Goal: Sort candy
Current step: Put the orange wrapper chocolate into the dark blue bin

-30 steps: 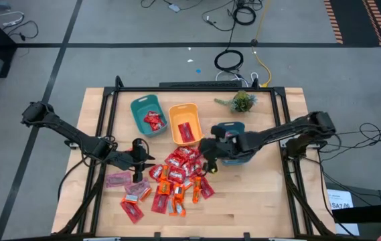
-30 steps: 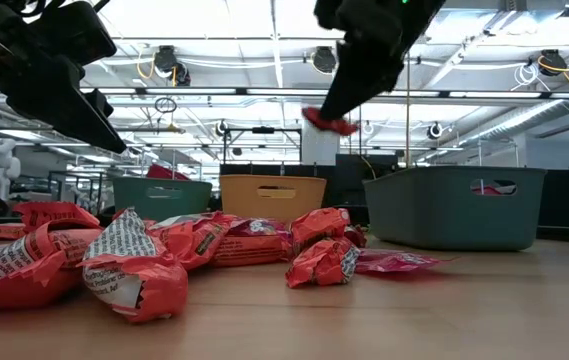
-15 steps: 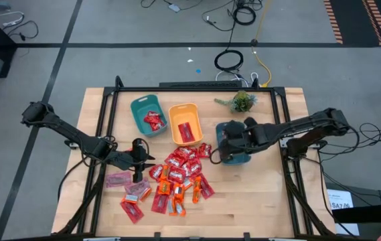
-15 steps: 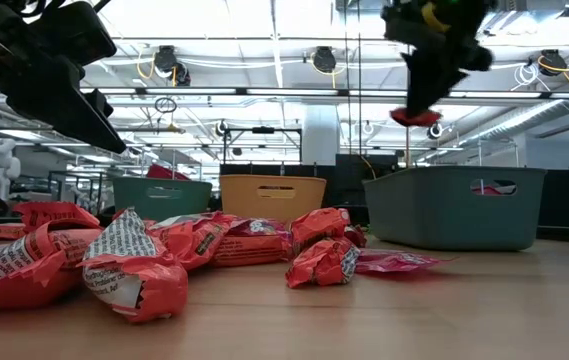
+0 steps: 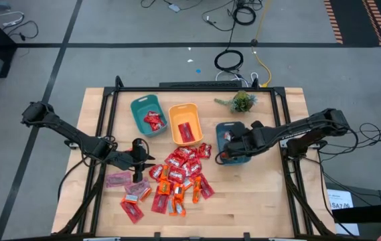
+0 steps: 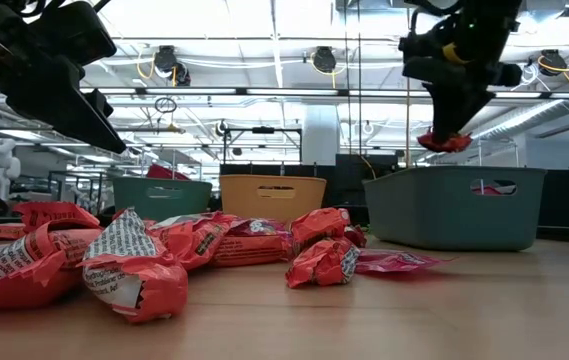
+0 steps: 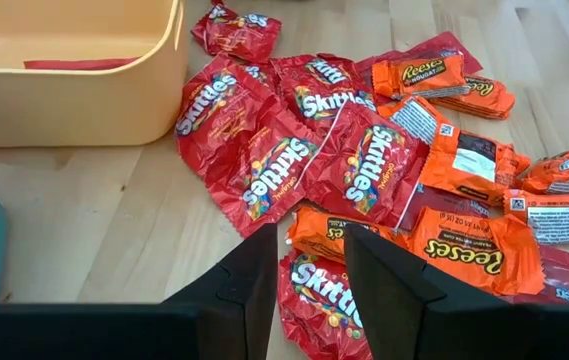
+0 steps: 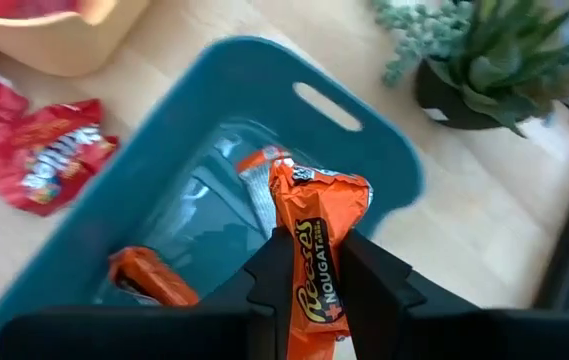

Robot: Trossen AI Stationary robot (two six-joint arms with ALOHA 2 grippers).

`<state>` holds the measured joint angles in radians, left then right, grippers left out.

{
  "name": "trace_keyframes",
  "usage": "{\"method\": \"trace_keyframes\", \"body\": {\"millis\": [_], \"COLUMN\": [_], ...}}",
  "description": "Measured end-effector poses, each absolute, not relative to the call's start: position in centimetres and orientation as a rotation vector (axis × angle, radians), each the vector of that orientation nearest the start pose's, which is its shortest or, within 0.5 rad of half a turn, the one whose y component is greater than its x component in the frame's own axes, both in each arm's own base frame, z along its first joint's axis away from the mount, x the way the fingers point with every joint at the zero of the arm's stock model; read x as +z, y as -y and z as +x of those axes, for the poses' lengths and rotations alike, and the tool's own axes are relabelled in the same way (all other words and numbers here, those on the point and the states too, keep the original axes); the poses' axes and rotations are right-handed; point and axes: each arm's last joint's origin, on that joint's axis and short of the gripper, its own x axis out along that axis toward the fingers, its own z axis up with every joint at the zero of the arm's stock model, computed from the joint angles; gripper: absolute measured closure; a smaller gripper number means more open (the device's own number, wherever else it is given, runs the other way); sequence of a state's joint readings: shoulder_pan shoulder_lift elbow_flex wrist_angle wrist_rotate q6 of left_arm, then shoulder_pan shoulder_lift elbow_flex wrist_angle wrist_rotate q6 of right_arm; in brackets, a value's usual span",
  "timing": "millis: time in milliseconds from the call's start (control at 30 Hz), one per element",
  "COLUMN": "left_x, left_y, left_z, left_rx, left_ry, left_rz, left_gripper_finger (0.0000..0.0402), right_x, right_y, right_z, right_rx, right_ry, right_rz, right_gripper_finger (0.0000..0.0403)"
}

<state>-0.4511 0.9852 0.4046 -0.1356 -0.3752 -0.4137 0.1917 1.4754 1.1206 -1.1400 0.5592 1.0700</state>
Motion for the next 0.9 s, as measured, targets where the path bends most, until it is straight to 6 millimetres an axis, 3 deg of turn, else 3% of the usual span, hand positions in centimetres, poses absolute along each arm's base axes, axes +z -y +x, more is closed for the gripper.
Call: {"method": "trace_keyframes", "body": {"millis": [900], "left_x": [17.71], "left_y": [7.03], "left_z": [16.96], "left_rx": [0.064], "left_ry": [-0.655], "left_rz": [-0.112], "left_gripper_finger": [0.0274], "right_x": [24.54], "right_y": [-3.56], "right_z": [25.69], "right_rx": [-0.882], "right_ry": [-1.037], "right_rz": [0.380], "right_gripper_finger": [0.0336]}}
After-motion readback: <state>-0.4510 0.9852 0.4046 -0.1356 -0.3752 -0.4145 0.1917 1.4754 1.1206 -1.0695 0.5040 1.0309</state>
